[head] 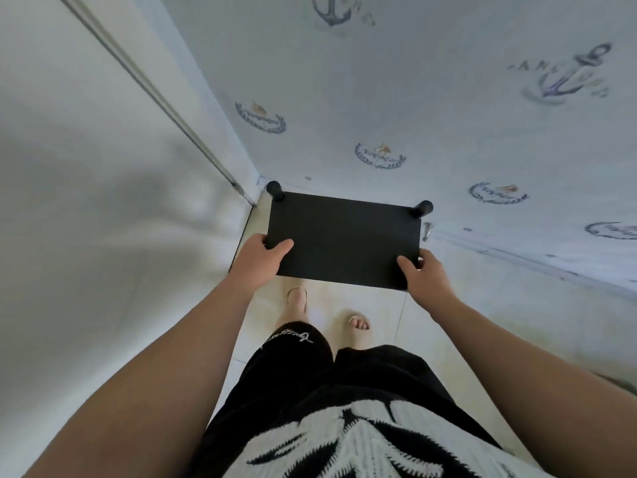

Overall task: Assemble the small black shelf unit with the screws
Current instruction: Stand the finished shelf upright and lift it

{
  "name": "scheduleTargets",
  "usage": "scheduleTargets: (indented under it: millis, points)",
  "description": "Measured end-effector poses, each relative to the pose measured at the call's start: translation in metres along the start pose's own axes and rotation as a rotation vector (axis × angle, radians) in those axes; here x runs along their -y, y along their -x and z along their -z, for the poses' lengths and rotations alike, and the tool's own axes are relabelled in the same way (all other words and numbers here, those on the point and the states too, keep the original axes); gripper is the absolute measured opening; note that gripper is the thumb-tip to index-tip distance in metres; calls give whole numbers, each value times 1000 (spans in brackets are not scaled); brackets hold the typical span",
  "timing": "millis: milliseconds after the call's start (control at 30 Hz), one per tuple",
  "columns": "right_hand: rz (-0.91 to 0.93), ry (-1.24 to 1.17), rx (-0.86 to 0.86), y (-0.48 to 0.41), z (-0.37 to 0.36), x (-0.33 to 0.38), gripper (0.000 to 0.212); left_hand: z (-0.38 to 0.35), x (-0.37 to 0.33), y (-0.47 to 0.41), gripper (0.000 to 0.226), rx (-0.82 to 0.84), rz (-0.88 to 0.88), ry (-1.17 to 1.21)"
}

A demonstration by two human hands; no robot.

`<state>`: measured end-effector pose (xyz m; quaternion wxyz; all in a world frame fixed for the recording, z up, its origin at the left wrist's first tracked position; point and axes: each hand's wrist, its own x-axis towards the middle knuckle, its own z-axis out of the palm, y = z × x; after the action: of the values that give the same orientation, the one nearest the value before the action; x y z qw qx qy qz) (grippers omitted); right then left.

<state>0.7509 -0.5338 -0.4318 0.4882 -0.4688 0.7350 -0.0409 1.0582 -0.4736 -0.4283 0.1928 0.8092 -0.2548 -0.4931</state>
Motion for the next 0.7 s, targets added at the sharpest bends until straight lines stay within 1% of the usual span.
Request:
scheduleTargets:
  millis: [33, 133, 267, 333, 400, 533, 700]
  points:
    - [-23, -9, -11, -9, -6, 6, 46, 4, -7, -17, 28, 18, -10, -25]
    - [-83, -28, -45, -36, -22, 22, 47, 10, -22, -66, 34, 48, -11, -87]
    - [-123, -48, -81, -81, -41, 33, 49, 7, -31, -132, 30, 109, -30, -153]
    - [-135, -43, -80, -101, -47, 34, 49, 3, -32, -158, 34, 123, -35, -167]
    - [-143, -39, -78, -120, -51, 33, 48, -3, -33, -179, 38, 133, -38, -183]
    - [-143, -60, -82, -152, -57, 29, 47, -17, -35, -212, 40, 156, -40, -198]
    - [-127, -56, -133, -178, -55, 24, 45, -32, -41, -233, 48, 141, -86, -173]
